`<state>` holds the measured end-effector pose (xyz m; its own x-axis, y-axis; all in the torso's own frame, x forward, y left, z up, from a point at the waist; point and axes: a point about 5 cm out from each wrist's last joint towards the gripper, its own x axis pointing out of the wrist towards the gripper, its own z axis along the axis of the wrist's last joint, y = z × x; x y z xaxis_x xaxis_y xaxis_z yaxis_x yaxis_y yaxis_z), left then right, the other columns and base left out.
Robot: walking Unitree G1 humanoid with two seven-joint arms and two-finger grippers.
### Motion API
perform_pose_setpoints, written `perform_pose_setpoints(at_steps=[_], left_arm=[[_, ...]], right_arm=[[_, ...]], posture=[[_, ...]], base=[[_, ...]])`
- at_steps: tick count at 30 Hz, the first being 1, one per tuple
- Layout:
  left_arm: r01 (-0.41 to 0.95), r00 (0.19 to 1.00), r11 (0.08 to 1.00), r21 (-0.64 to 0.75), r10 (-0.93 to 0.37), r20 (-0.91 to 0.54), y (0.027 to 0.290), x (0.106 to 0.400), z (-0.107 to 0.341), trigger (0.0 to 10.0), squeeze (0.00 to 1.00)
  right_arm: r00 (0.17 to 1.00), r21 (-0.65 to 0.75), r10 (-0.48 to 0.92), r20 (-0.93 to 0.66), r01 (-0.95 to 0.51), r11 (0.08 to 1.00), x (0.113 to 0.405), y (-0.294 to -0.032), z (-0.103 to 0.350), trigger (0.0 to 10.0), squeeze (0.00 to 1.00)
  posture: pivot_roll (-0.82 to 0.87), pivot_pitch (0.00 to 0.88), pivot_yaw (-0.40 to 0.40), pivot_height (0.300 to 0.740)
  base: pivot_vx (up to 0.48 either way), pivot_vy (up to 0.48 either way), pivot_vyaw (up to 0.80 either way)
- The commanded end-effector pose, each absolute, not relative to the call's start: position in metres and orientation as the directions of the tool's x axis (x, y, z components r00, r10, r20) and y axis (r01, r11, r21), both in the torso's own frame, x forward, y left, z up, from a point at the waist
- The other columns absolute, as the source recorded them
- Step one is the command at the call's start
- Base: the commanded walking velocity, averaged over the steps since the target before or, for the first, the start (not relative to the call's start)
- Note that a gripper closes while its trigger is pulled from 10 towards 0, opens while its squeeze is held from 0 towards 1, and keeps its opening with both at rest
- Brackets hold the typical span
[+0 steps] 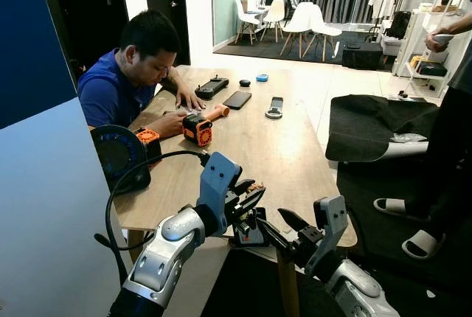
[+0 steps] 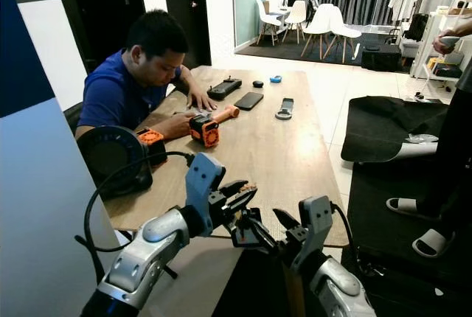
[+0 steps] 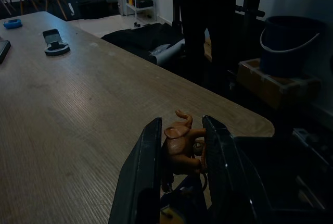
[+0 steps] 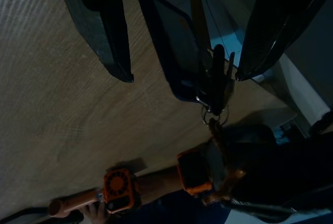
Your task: Hang keys on a hook
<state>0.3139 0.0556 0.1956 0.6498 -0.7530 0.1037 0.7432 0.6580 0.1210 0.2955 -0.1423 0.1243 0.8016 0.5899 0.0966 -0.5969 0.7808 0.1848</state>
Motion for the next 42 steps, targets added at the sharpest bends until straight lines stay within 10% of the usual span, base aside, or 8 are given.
perform_pose_setpoints(at_steps=[1, 19, 42], left_arm=[[0.743, 0.647, 0.657, 0.13, -0.754, 0.112, 0.054, 0.315, 0.198, 10.0, 0.0], [0.746, 0.642, 0.652, 0.134, -0.758, 0.112, 0.054, 0.315, 0.198, 10.0, 0.0], [0.747, 0.641, 0.65, 0.14, -0.76, 0.107, 0.054, 0.317, 0.199, 10.0, 0.0]], right_arm=[[0.808, 0.181, 0.583, 0.087, -0.588, 0.788, 0.297, -0.14, 0.122, 10.0, 0.0], [0.791, 0.162, 0.601, 0.116, -0.612, 0.774, 0.306, -0.127, 0.126, 10.0, 0.0], [0.908, 0.142, 0.406, 0.1, -0.417, 0.898, 0.297, -0.174, 0.113, 10.0, 0.0]], posture=[[0.05, 0.063, 0.023, 0.74], [0.05, 0.06, 0.019, 0.74], [0.04, 0.056, 0.03, 0.74]], base=[[0.0, 0.0, 0.0], [0.0, 0.0, 0.0], [0.0, 0.0, 0.0]])
